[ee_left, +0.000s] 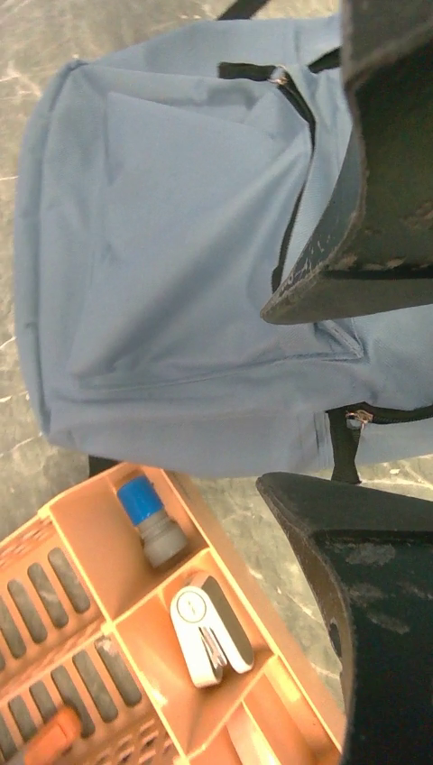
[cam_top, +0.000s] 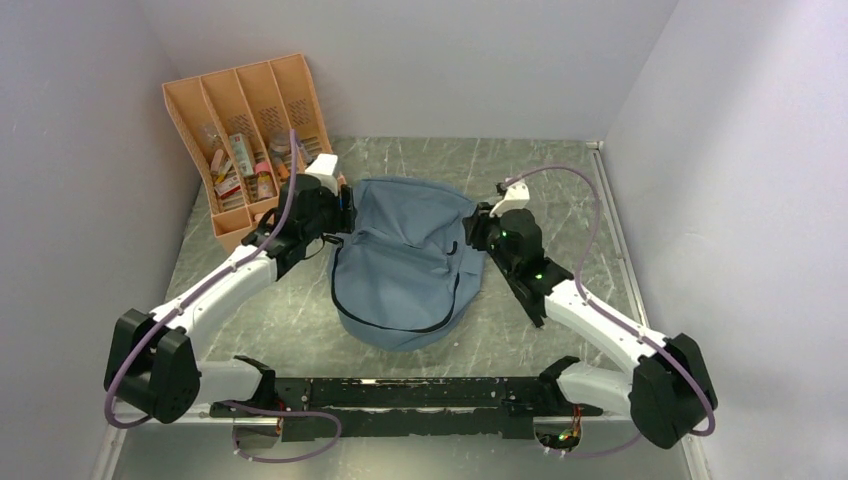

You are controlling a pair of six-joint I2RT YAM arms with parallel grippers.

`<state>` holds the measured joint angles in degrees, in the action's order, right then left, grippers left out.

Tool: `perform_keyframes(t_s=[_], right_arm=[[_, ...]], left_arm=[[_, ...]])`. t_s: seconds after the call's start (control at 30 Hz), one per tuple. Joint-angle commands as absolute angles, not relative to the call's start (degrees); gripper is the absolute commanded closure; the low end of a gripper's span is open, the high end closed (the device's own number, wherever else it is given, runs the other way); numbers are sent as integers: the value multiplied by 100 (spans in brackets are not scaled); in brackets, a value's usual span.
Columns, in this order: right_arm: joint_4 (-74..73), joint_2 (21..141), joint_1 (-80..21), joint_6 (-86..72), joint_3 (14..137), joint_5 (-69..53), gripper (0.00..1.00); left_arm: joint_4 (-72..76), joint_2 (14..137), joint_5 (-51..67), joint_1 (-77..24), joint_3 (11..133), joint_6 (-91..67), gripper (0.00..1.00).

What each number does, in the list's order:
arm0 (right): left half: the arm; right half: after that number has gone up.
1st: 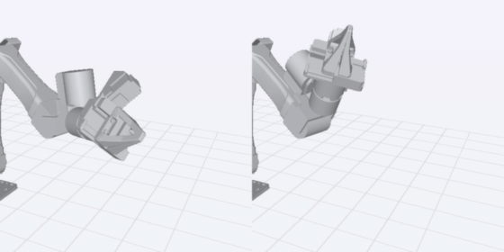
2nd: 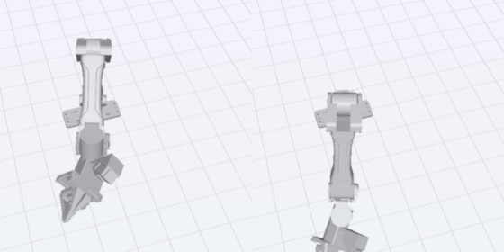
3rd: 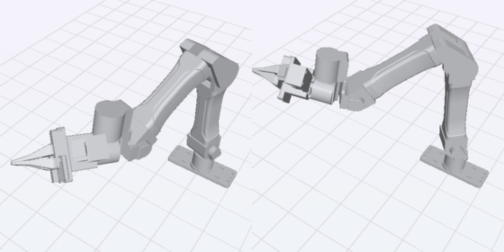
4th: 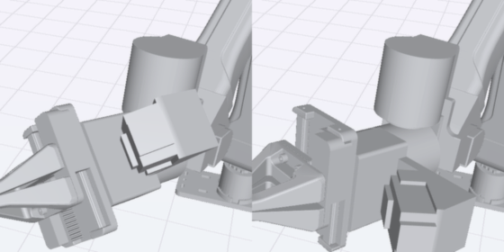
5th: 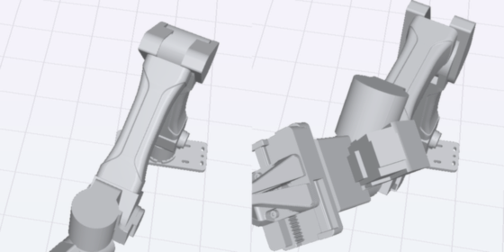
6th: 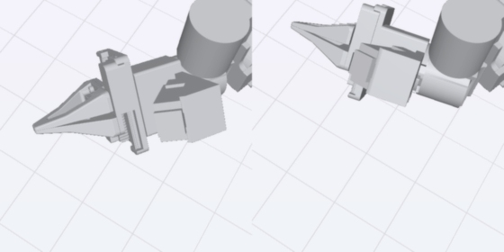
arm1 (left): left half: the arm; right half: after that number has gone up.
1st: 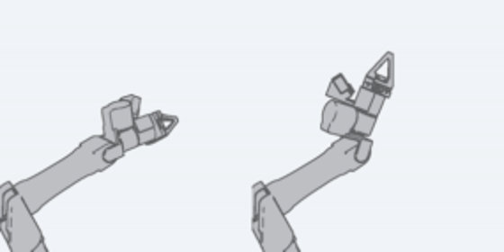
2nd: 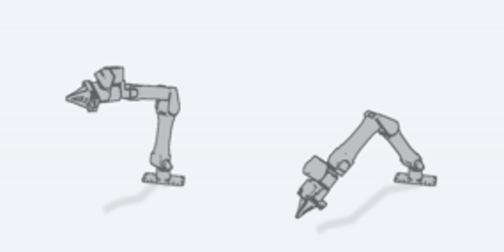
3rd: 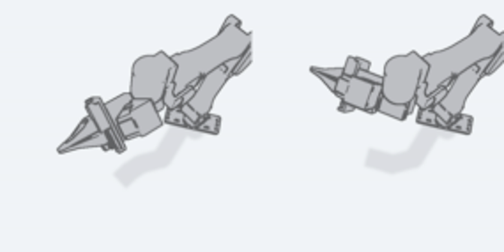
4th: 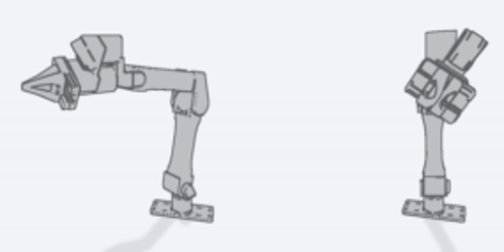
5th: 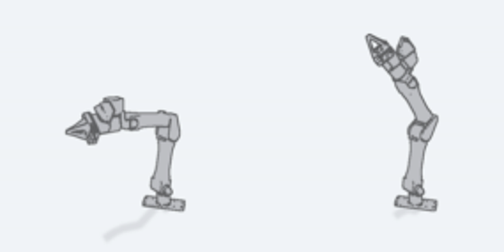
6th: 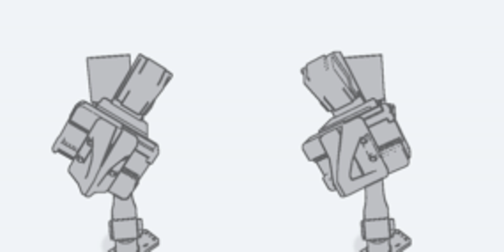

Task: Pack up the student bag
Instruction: Zip the student bag at the center of the board, then reset both arms

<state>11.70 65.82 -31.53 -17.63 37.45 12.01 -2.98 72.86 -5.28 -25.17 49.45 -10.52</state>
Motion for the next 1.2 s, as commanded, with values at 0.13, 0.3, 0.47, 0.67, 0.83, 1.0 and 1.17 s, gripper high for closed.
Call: perform_keyframes(t_s=[0.13, 0.3, 0.47, 0.67, 0.83, 1.0, 1.17], right_arm=[[917, 5803, -3117, -2216, 3872, 1953, 57], [612, 5399, -3115, -2054, 4120, 2043, 47], [155, 5127, -3121, -1504, 4334, 1878, 1], [149, 4589, -3125, -910, 4265, 1765, 0], [211, 4446, -3125, -764, 4139, 1959, 0], [236, 4649, -3120, -969, 4162, 2344, 0], [336, 4836, -3120, -911, 4215, 2453, 0]], left_arm=[[-1194, 7033, -1717, -2443, 5859, -1979, 28], [-815, 6439, -2156, -2443, 5665, -2237, 26], [-786, 6101, -2313, -2443, 5709, -2273, 27], [-643, 5794, -2323, -2443, 5700, -2418, 27], [-649, 5713, -2352, -2443, 5617, -2601, 27], [-656, 5687, -2379, -2443, 5541, -2691, 27], [-512, 5725, -2439, -2443, 5407, -2596, 28]])
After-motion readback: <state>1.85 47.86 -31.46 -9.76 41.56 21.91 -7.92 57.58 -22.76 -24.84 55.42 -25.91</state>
